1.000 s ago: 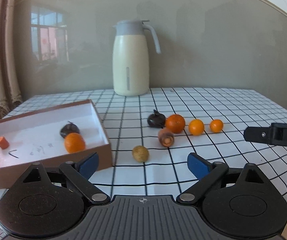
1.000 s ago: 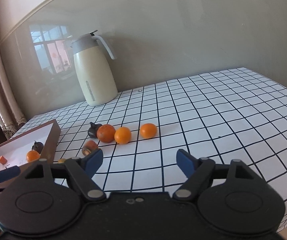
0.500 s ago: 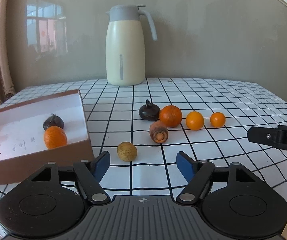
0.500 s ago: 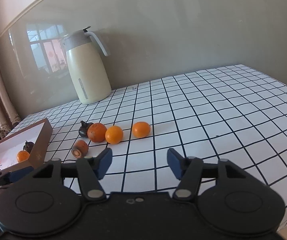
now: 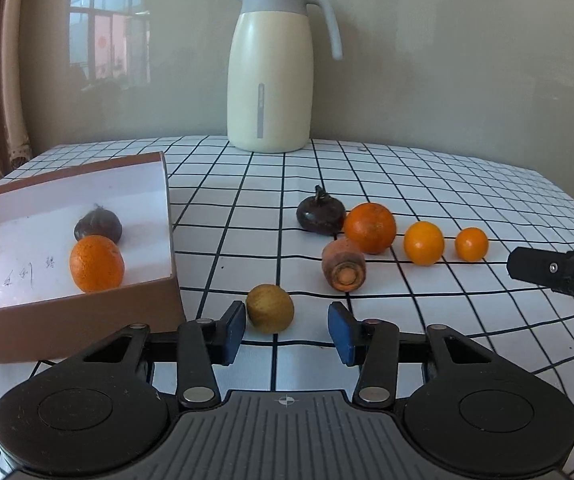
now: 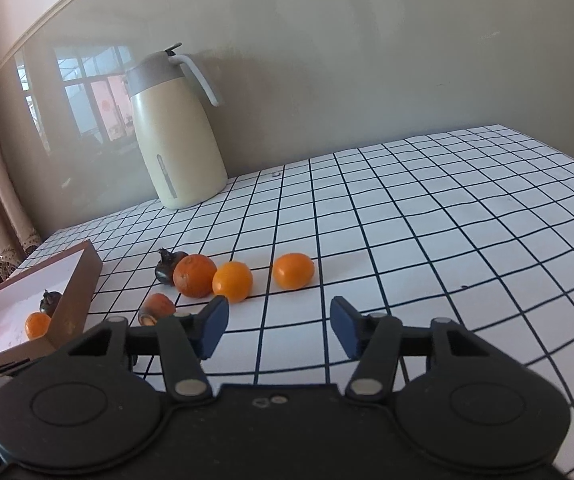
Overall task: Organize fruits
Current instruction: 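Grasp the small brown round fruit with the left tool while the right tool grasps an orange, then carry the brown fruit and orange over the tray with both tools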
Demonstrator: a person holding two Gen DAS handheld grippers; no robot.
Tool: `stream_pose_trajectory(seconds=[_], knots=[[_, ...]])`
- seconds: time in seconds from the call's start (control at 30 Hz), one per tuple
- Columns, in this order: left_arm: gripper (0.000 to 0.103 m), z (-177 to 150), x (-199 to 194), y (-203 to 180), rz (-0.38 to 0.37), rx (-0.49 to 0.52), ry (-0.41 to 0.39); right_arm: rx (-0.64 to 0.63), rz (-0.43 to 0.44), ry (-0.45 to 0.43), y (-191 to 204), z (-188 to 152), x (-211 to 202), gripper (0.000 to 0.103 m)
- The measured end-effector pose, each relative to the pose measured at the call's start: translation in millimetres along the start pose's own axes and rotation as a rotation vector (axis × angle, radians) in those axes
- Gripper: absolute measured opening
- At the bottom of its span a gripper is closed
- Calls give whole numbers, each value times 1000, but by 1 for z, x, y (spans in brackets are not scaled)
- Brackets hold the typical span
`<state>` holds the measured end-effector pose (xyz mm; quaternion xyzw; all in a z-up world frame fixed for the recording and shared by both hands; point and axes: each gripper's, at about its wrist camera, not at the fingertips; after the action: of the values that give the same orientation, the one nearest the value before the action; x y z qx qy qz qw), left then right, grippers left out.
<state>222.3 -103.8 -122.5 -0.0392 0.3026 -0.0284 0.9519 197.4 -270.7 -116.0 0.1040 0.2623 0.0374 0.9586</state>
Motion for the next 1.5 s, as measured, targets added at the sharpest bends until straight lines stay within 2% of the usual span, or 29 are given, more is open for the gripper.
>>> stream_pose_trajectory(seconds=[0.37, 1.07, 1.17, 1.23, 1.33, 1.4, 1.5], knots=[[27, 3, 11, 5, -9, 4, -32, 13, -5, 14, -3, 6, 25, 47], [27, -3, 9, 5, -27, 41, -69, 41, -56, 31, -7, 19, 60, 43], [27, -3, 9, 4, -26, 46, -73, 39, -64, 46, -7, 22, 69, 41], [27, -4, 9, 4, -26, 46, -74, 41, -59, 58, -7, 23, 75, 32], [27, -4, 10, 3, -26, 48, -76, 37, -62, 73, -7, 22, 81, 32], [27, -4, 10, 4, -26, 48, -78, 16, -69, 73, -4, 22, 82, 26], [27, -4, 9, 4, -27, 47, -80, 7, -72, 70, -3, 21, 80, 26]])
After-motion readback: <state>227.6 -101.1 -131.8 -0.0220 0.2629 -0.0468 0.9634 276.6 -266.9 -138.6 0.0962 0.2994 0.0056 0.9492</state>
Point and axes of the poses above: each gripper's, at about its wrist camera, not at the fingertips, and x roughly the way its jaws point, y to its left, z to its top, and after that the axes turned 6 degrees about -x, right-handed
